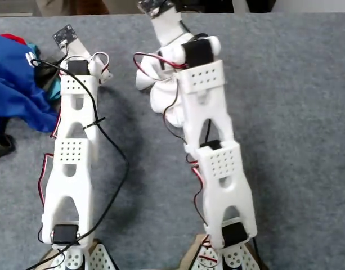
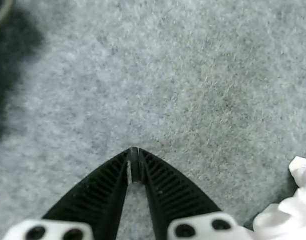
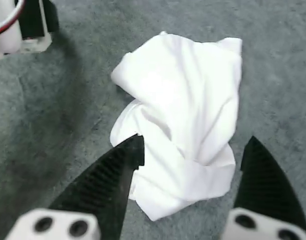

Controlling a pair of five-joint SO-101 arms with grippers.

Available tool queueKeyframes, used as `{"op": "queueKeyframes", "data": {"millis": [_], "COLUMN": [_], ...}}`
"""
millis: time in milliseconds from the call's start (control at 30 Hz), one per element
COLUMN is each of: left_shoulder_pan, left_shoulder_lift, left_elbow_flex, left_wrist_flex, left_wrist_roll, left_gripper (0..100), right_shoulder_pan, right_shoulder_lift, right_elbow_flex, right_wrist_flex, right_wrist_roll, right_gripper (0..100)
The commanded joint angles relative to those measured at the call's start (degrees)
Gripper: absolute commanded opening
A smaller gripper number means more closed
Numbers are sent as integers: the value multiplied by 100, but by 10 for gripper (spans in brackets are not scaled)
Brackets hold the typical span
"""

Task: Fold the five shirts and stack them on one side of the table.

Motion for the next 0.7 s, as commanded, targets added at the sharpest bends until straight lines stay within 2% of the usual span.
{"op": "queueKeyframes", "data": {"millis": [0, 200, 267, 333, 433, 667], "left_shoulder_pan": [26, -26, 18, 9, -18, 26], "left_shoulder_lift": [-127, -127, -127, -127, -127, -127], "left_elbow_flex": [-229, -220, -220, -220, -229, -237], "left_wrist_flex": [35, 44, 123, 132, 141, 114], "left_wrist_roll": [-35, -18, -26, -35, -35, -35], "left_gripper": [19, 19, 19, 19, 19, 19], "right_shoulder_pan": [-101, 57, 145, 207, 303, 312], "right_shoulder_lift": [629, 2273, 2571, 2695, 2659, 1481], "right_elbow_flex": [48, -409, -664, -998, -1007, -980], "right_wrist_flex": [-695, -1521, -1495, -1459, -1530, -835], "right_wrist_roll": [53, 53, 53, 53, 9, -352], "right_gripper": [304, 300, 257, 171, 17, 19]}}
